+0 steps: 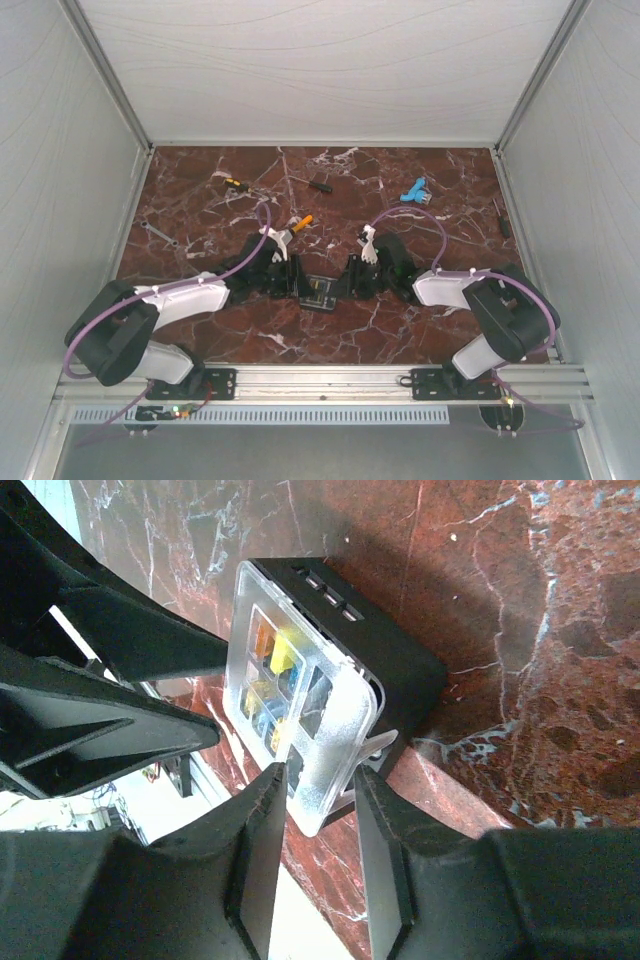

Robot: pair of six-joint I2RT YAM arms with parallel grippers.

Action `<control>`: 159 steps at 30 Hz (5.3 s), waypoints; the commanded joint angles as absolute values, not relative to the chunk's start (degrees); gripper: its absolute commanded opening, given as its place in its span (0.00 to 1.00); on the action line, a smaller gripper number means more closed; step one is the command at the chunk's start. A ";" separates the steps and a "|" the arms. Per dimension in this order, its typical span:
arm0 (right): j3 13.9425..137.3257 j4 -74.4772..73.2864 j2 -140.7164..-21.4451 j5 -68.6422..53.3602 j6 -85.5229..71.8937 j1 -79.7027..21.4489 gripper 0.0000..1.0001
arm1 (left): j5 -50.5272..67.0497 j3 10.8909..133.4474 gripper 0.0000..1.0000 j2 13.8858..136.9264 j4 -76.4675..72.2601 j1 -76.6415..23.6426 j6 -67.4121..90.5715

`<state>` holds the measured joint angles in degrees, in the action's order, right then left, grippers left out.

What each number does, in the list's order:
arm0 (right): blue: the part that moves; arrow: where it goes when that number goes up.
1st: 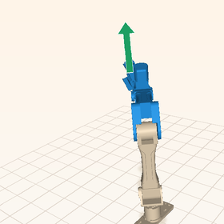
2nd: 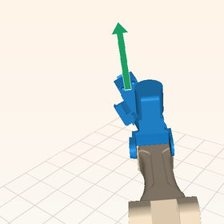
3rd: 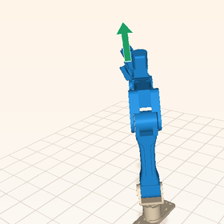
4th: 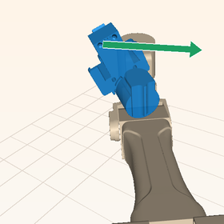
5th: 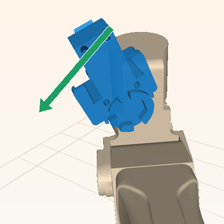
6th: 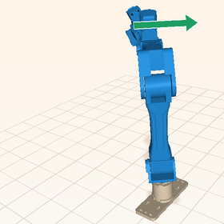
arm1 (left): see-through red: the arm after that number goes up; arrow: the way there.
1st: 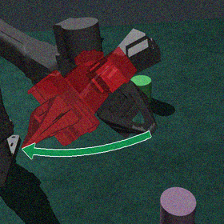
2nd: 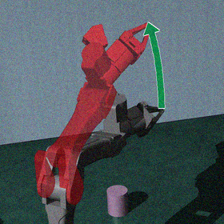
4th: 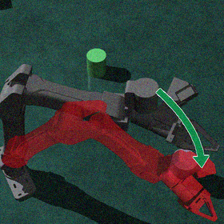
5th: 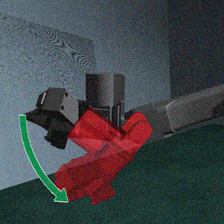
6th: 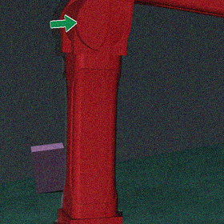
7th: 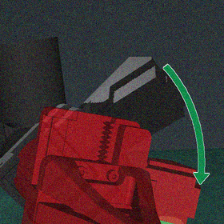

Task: Snap on the fuse box
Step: Close the fuse box cover on the fuse box base.

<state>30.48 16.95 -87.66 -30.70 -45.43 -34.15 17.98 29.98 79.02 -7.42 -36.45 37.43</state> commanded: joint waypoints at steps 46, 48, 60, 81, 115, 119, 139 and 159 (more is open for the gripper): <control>31.34 11.35 -83.37 -25.98 -40.82 -35.44 0.31 | 21.04 27.06 0.58 77.06 -11.06 -36.74 39.60; 31.13 11.87 -83.72 -26.14 -41.15 -35.46 0.31 | 21.01 27.20 0.57 77.09 -10.92 -36.82 39.46; 30.51 12.61 -84.39 -26.49 -41.62 -35.50 0.31 | 15.07 30.74 0.54 77.43 -4.34 -39.52 37.16; 29.36 12.52 -82.87 -25.93 -42.29 -35.52 0.31 | 7.28 37.06 0.60 76.61 2.16 -41.83 33.35; 30.40 12.83 -83.96 -27.40 -42.55 -36.45 0.34 | 10.28 34.06 0.62 76.88 0.12 -41.26 35.22; 30.83 12.79 -84.55 -27.59 -42.52 -36.97 0.34 | 12.21 33.47 0.55 77.89 -1.62 -40.69 35.42; 31.61 7.49 -87.95 -25.77 -40.51 -37.46 0.30 | 14.14 28.27 0.44 82.74 -5.19 -43.16 38.95; 31.37 5.33 -82.20 -26.76 -36.27 -34.02 0.34 | 11.15 20.55 0.50 72.32 -8.26 -47.04 45.96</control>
